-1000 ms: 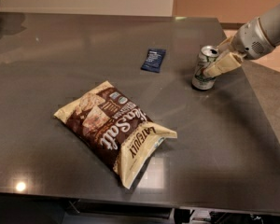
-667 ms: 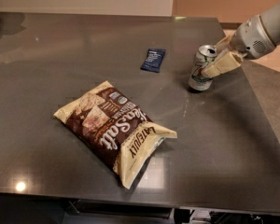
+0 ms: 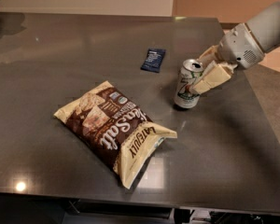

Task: Move 7up can near brown chip bag

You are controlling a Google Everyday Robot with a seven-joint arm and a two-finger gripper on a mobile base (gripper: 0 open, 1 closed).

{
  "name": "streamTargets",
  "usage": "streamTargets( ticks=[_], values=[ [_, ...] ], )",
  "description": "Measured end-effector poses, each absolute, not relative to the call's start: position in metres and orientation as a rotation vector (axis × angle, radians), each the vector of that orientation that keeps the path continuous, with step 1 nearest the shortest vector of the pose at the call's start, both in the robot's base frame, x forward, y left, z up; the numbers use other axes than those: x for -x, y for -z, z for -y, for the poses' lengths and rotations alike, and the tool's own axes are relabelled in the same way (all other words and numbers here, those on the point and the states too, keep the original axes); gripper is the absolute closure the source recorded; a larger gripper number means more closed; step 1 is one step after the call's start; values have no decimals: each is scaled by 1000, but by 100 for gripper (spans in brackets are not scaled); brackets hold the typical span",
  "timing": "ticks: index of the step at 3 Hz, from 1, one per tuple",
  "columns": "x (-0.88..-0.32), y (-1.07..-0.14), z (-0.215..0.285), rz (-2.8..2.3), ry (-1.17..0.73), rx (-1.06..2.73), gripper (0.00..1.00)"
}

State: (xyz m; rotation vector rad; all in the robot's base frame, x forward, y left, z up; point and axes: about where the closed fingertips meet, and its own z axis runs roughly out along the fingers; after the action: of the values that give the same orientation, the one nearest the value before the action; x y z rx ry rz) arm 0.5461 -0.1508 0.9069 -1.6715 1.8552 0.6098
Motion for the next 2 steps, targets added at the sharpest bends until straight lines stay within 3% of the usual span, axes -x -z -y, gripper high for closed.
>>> streamTargets(
  ticks=[1, 2],
  values=[
    [-523, -901, 131, -1821, -662, 1743, 100],
    [-507, -900, 117, -1779, -672, 1799, 82]
  ],
)
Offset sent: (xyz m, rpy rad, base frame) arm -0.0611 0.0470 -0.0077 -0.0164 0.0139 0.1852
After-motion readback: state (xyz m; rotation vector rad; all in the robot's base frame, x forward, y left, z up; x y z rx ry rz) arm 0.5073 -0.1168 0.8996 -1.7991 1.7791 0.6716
